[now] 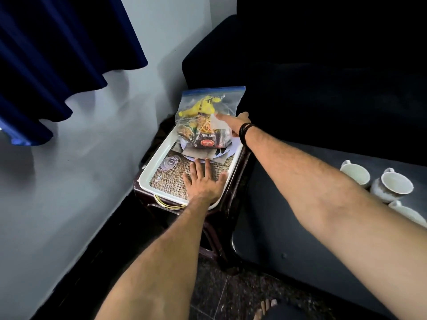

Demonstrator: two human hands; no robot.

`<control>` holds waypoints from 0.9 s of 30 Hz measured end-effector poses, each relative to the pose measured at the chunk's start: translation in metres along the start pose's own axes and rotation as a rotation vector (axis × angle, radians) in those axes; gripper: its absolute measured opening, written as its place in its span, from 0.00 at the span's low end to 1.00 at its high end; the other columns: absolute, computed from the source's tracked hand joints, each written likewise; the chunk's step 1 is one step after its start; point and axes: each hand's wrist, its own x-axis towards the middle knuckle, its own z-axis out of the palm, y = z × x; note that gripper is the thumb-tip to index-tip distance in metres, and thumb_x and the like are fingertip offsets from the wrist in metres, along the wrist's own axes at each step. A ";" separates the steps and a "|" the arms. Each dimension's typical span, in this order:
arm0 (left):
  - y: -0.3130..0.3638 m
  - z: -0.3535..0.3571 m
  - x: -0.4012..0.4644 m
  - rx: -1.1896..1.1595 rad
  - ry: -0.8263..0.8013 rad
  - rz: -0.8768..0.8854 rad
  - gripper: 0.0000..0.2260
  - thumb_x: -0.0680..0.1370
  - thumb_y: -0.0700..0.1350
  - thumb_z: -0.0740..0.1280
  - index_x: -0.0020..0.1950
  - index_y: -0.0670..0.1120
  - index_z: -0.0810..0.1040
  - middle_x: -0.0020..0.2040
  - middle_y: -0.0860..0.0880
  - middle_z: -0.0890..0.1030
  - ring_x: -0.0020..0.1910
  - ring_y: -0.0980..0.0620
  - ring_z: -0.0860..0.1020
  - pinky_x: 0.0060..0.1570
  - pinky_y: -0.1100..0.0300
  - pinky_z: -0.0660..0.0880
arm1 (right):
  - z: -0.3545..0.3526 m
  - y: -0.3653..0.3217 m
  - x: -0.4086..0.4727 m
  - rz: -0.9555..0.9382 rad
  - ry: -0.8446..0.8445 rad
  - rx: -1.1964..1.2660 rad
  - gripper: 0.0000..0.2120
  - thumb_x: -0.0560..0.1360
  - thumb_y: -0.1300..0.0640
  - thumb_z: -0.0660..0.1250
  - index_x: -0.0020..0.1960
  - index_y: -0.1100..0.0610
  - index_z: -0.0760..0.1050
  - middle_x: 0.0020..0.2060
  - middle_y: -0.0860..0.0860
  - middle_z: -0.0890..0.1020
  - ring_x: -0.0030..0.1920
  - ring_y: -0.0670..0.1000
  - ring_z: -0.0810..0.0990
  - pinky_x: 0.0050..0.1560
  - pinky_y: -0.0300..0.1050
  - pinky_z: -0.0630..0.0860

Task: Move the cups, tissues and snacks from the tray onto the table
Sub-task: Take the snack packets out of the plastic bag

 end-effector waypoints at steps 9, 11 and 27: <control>0.001 -0.005 0.000 0.007 -0.041 -0.009 0.37 0.76 0.71 0.40 0.77 0.53 0.32 0.77 0.46 0.30 0.78 0.47 0.34 0.72 0.43 0.32 | 0.014 -0.014 -0.038 -0.215 -0.012 0.081 0.10 0.78 0.55 0.67 0.43 0.60 0.77 0.36 0.54 0.78 0.37 0.52 0.76 0.38 0.46 0.74; 0.003 -0.011 -0.005 -0.008 -0.055 -0.006 0.37 0.77 0.71 0.42 0.78 0.53 0.32 0.77 0.47 0.30 0.77 0.47 0.33 0.72 0.43 0.32 | -0.013 -0.025 -0.050 -0.258 0.029 0.122 0.15 0.78 0.54 0.67 0.52 0.68 0.79 0.43 0.57 0.82 0.42 0.53 0.78 0.42 0.48 0.76; 0.109 -0.082 -0.073 -0.724 0.379 0.066 0.20 0.80 0.55 0.62 0.62 0.42 0.77 0.59 0.42 0.81 0.58 0.44 0.78 0.60 0.52 0.73 | -0.117 0.110 -0.168 -0.477 0.214 -0.654 0.10 0.76 0.53 0.64 0.43 0.59 0.79 0.41 0.61 0.82 0.43 0.62 0.79 0.40 0.51 0.72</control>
